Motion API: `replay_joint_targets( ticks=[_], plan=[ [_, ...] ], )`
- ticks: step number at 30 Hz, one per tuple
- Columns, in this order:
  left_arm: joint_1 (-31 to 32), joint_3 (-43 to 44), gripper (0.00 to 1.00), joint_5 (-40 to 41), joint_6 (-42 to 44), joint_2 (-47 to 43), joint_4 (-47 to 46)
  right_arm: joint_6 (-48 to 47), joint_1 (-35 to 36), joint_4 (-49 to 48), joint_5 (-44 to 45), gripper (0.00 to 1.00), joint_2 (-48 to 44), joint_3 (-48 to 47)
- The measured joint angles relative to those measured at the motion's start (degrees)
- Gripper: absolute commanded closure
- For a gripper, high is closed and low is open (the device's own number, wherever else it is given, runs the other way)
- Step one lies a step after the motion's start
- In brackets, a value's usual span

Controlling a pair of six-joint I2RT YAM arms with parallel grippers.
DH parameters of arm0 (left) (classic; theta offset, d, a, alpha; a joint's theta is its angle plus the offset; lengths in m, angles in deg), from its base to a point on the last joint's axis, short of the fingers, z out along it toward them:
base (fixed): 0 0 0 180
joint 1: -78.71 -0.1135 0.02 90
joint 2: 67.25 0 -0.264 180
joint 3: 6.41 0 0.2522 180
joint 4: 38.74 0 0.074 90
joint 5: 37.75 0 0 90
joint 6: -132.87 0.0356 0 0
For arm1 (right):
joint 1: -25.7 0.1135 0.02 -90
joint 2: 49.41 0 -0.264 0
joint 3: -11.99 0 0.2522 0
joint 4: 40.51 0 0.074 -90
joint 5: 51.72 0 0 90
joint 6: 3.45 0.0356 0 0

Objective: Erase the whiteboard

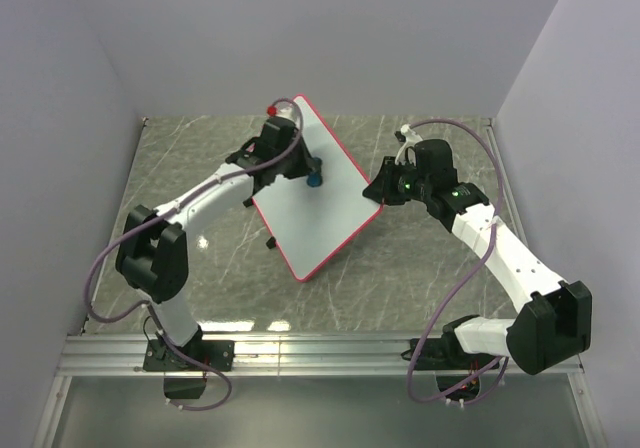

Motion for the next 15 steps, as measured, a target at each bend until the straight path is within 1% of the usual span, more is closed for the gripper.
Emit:
replay_joint_targets(
  ticks=[4, 8, 11, 15],
  plan=[
    [-7.85, -0.7, 1.0, -0.35, 0.09, 3.23, -0.42, 0.0, 0.04, 0.0, -0.02, 1.0, 0.0, 0.09],
    [-12.96, -3.23, 1.0, -0.52, 0.09, 5.09, -1.99, 0.0, 0.11, 0.48, 0.11, 1.0, 0.0, 0.09],
    [-14.38, -4.83, 1.0, -1.11, 0.09, 5.25, -3.39, 0.02, 0.22, 0.52, 0.17, 1.0, 0.0, 0.09],
    [-14.25, -5.51, 1.0, -1.42, 0.15, 4.87, -4.59, 0.0, 0.22, 0.83, 0.13, 1.0, 0.02, 0.09]
  ],
)
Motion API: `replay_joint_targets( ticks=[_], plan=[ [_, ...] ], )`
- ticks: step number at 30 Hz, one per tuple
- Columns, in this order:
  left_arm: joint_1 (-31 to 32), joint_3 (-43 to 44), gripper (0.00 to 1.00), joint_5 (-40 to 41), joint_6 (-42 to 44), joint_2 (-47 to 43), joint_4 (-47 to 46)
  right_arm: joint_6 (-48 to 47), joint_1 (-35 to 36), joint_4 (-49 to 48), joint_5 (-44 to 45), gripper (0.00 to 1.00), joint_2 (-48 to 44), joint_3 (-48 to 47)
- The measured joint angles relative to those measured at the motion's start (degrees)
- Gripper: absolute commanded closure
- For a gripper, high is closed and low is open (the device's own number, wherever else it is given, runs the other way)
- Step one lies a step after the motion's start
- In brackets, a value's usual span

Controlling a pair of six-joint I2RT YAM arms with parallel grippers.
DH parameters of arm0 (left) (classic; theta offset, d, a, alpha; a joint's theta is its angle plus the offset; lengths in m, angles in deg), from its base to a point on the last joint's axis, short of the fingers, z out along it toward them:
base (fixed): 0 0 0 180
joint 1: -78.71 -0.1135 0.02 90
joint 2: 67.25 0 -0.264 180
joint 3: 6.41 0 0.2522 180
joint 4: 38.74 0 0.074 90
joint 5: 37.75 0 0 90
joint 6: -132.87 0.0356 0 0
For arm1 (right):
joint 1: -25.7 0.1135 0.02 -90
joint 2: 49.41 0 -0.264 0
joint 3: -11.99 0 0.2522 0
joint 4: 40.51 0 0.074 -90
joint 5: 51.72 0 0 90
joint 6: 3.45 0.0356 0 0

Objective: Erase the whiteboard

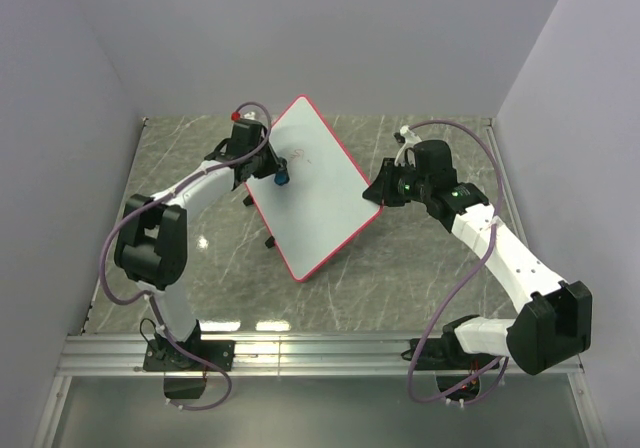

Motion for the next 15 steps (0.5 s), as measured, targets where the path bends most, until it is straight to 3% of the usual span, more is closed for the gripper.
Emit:
replay_joint_targets(
  ticks=[6, 15],
  plan=[
    [3.21, 3.85, 1.0, 0.61, 1.62, -0.28, 4.13, 0.0, 0.0, 0.15, -0.15, 1.0, 0.0, 0.0],
    [19.04, 12.13, 1.0, 1.14, 0.33, -2.21, 5.92, 0.02, 0.0, 0.66, -0.11, 1.0, 0.22, 0.0]
  ],
)
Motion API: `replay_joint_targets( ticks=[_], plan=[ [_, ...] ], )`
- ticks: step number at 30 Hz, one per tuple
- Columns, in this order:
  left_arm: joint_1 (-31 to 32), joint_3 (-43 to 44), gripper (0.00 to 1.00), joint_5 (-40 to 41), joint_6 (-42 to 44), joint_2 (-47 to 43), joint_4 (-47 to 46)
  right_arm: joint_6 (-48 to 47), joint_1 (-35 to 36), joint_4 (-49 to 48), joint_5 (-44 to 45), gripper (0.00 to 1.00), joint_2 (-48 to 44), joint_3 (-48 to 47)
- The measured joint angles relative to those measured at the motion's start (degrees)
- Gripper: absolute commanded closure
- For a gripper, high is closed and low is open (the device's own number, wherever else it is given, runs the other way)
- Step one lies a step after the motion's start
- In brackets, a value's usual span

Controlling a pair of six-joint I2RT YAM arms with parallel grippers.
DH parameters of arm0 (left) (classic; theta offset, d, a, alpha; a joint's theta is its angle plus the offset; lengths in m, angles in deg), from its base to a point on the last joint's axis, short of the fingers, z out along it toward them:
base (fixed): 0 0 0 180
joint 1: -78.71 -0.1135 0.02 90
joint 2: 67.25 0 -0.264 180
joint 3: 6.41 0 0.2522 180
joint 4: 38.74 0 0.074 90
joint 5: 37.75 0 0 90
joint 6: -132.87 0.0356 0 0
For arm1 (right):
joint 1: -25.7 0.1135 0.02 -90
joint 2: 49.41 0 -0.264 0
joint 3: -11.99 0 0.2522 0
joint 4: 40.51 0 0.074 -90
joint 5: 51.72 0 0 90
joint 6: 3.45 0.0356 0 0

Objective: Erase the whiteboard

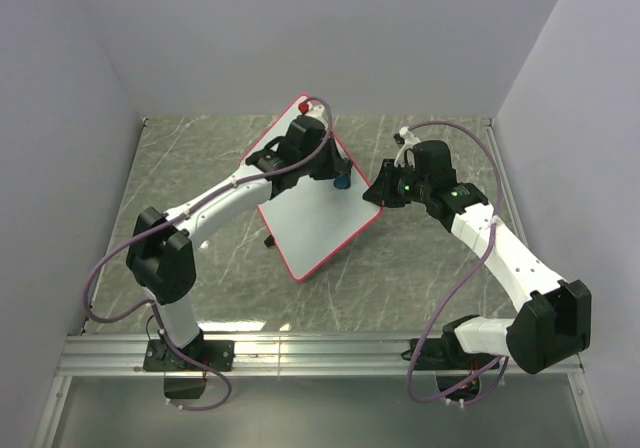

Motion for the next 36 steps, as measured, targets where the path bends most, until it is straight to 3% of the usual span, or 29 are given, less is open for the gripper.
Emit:
replay_joint_targets(
  ticks=[5, 14, 19, 24, 28, 30, 36],
  plan=[
    [-1.79, 3.1, 1.0, -0.5, -0.68, 1.66, 2.08, 0.22, 0.0, -0.17, -0.2, 1.0, 0.02, 0.0],
    [-19.19, 11.82, 1.0, -2.19, -0.42, 14.16, 3.69, 0.48, 0.26, 0.04, 0.02, 1.0, -0.2, 0.0],
    [-23.76, 8.79, 1.0, -2.71, -0.5, 16.09, 2.23, 0.83, 0.55, 0.37, 0.28, 1.0, -0.37, 0.0],
    [-23.54, -3.15, 1.0, -2.51, -0.79, 10.1, -4.33, 1.18, 0.61, 0.7, 0.33, 1.0, -0.44, 0.0],
    [-20.87, -7.54, 1.0, -1.44, -0.5, 6.16, -4.39, 1.36, 0.61, 0.72, 0.28, 1.0, -0.35, 0.0],
    [-18.49, -6.45, 1.0, -0.81, 0.22, 5.53, -3.02, 1.53, 0.61, 0.96, 0.17, 1.0, -0.17, 0.0],
    [-11.72, 7.41, 1.0, -3.8, 2.23, 7.69, 2.43, 1.95, 0.63, 1.03, -0.46, 1.0, 0.22, 0.0]
  ],
)
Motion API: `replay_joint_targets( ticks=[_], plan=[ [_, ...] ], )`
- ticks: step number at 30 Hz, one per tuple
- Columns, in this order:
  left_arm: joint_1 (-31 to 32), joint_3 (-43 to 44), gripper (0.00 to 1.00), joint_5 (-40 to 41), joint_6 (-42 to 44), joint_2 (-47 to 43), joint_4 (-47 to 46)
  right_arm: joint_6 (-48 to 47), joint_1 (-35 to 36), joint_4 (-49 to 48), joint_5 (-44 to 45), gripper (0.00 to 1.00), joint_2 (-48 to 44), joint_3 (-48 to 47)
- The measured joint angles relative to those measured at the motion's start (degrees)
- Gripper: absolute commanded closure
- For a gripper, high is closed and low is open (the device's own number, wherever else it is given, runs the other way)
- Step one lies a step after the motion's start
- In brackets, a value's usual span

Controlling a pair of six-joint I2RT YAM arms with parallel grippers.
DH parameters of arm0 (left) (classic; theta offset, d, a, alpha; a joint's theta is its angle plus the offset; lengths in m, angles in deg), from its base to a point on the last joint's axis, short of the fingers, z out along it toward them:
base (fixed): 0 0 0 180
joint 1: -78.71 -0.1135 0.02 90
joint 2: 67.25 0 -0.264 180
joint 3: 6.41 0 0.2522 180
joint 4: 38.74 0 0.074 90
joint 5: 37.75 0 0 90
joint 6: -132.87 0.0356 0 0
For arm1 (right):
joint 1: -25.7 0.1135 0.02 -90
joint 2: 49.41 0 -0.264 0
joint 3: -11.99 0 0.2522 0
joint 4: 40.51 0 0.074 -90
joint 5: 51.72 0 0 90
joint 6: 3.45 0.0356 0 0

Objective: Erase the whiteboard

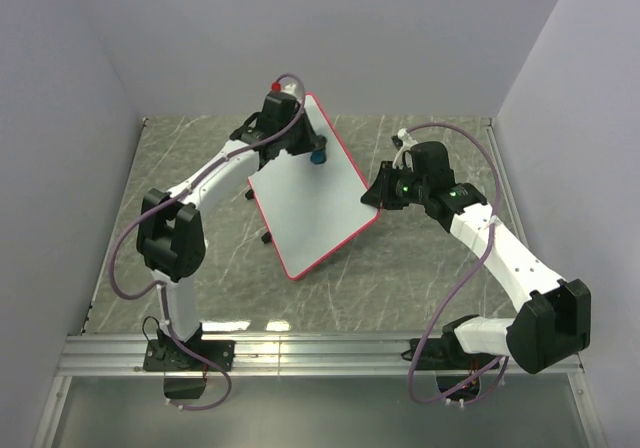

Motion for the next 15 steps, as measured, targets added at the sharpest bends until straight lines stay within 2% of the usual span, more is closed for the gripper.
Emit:
replay_joint_targets(
  ticks=[3, 6, 15],
  plan=[
    [1.44, 6.71, 1.0, -1.9, 0.63, 2.54, 1.14, -0.02, 0.0, -0.09, 0.0, 1.0, -0.02, 0.0],
    [0.85, 7.39, 1.0, -2.69, 0.79, 3.17, 1.81, -0.02, 0.02, -0.31, 0.11, 1.0, -0.44, 0.39],
    [-9.7, -9.7, 1.0, -4.74, -0.09, 1.42, -3.26, 0.83, 0.2, -1.57, 0.83, 1.0, -2.21, 2.78]
  ],
)
